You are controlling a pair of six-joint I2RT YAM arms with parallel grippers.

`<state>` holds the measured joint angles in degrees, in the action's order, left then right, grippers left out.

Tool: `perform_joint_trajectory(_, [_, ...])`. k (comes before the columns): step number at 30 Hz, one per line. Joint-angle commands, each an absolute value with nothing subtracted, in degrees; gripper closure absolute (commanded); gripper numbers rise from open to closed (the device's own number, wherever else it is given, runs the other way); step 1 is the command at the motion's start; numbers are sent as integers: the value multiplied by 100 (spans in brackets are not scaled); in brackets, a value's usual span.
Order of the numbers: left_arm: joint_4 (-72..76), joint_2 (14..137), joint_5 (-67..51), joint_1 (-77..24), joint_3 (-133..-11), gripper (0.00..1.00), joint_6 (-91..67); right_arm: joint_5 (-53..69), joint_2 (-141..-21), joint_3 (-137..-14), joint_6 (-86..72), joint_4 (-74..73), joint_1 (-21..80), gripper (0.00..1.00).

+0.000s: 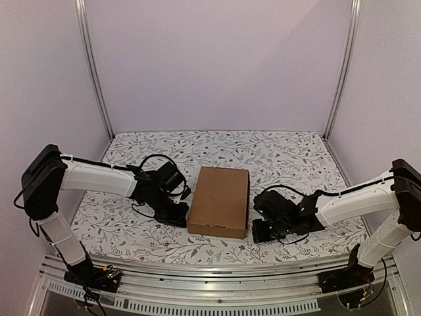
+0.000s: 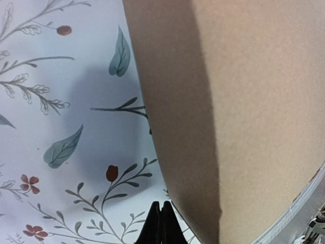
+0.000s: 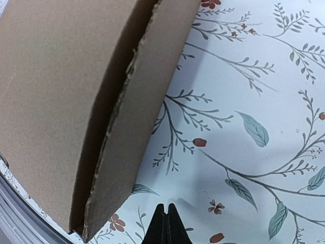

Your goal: Fold the paper box

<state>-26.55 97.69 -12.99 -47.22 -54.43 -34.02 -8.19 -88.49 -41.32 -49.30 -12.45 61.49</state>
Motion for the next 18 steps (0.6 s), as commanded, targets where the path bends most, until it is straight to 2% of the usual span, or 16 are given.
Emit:
perform_joint_trajectory(1, [-2759, 9588, -1220, -4755, -5420, 100, -3314, -894, -8669, -4030, -5055, -1252, 6180, 100])
perform_joint_trajectory(7, [-2659, 9743, -1432, -4888, -5603, 100, -3366, -695, -8931, -4606, -5041, -1027, 6352, 100])
perform_joint_trajectory(13, [-2296, 10194, -1752, -5165, -5981, 100, -3534, -117, -9961, -5647, -4910, -540, 6441, 100])
perform_joint_trajectory(18, [-2158, 10325, -1891, -5366, -6061, 100, -3597, -77, -10197, -5591, -4939, -510, 6466, 100])
